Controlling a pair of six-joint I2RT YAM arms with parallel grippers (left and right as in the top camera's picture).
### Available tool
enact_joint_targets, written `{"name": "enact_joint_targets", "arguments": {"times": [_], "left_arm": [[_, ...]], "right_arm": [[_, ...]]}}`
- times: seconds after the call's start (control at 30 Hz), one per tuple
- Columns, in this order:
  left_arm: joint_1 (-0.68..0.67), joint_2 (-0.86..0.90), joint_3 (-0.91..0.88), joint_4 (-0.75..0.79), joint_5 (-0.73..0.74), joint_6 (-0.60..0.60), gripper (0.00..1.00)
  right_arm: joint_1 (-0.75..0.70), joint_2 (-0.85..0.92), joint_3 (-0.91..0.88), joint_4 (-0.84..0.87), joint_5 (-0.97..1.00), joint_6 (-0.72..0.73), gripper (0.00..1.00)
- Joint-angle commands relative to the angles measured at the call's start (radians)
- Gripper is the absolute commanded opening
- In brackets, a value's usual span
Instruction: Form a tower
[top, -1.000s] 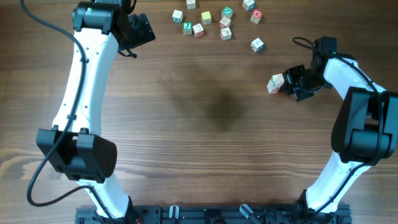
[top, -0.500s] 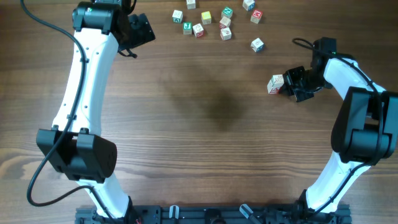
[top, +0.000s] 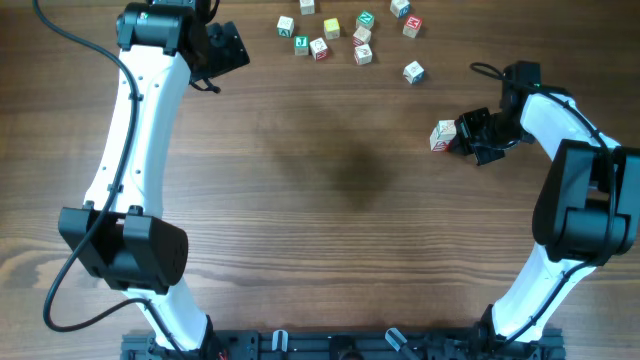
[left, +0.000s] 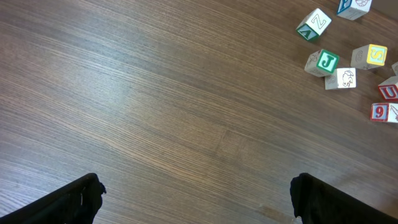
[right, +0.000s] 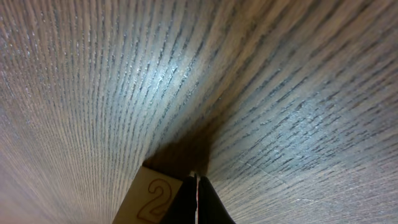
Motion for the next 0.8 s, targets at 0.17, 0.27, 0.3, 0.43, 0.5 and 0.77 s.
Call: {"name": "enact_joint_targets", "arguments": {"times": [0.17, 0.27, 0.3, 0.43, 0.5, 0.77], "left_arm": [[0.002, -0.025, -0.002, 0.000, 0.005, -0.002, 1.00], [0.002, -0.025, -0.002, 0.000, 0.005, -0.002, 1.00], [0.002, -0.025, -0.002, 0.000, 0.005, -0.002, 1.00], [0.002, -0.025, -0.002, 0.000, 0.005, -0.002, 1.00], [0.002, -0.025, -0.002, 0.000, 0.005, -0.002, 1.00], [0.002, -0.025, -0.002, 0.000, 0.005, -0.002, 1.00]], "right_arm": [[-0.002, 0.026, -0.002, -0.003, -0.017, 0.012, 0.04], [-0.002, 0.026, -0.002, -0.006, -0.017, 0.013, 0.04], [-0.002, 0.026, -0.002, -0.006, -0.017, 0.012, 0.04], [-0.002, 0.026, -0.002, -0.006, -0.017, 0.012, 0.04], [-0.002, 0.026, -0.002, -0.006, -0.016, 0.012, 0.04], [-0.023, 0.026, -0.001, -0.002, -0.008, 0.031, 0.04]]}}
